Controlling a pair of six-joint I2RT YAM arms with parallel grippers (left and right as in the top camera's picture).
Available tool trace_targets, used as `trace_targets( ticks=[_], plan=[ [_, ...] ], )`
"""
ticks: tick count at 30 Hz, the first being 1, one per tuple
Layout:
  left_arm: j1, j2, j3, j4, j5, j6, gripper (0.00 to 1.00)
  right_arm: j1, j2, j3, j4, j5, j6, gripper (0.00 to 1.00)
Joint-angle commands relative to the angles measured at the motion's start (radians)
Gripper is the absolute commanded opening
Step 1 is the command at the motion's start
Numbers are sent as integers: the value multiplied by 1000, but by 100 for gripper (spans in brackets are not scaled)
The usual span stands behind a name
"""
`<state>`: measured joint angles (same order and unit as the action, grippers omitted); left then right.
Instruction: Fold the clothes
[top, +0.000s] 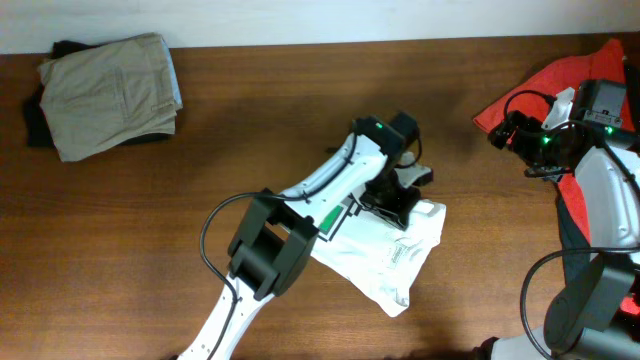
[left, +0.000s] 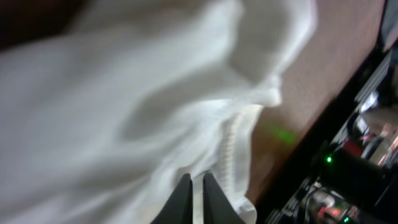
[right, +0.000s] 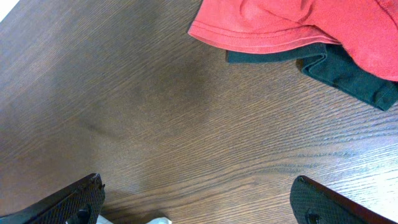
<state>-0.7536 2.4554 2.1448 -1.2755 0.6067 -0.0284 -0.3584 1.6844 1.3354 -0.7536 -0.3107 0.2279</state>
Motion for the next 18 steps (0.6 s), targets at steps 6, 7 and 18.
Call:
trace_targets(
  ticks=[6, 7, 18],
  plan=[
    [-66, -33, -10, 46, 0, -2, 1, 0, -11, 19, 3, 6, -2, 99],
    [-76, -32, -14, 61, -1, -6, 1, 0, -11, 19, 3, 6, -2, 99],
    [-87, -14, -100, 195, -45, -47, 1, 0, -11, 19, 3, 6, -2, 99]
  ],
)
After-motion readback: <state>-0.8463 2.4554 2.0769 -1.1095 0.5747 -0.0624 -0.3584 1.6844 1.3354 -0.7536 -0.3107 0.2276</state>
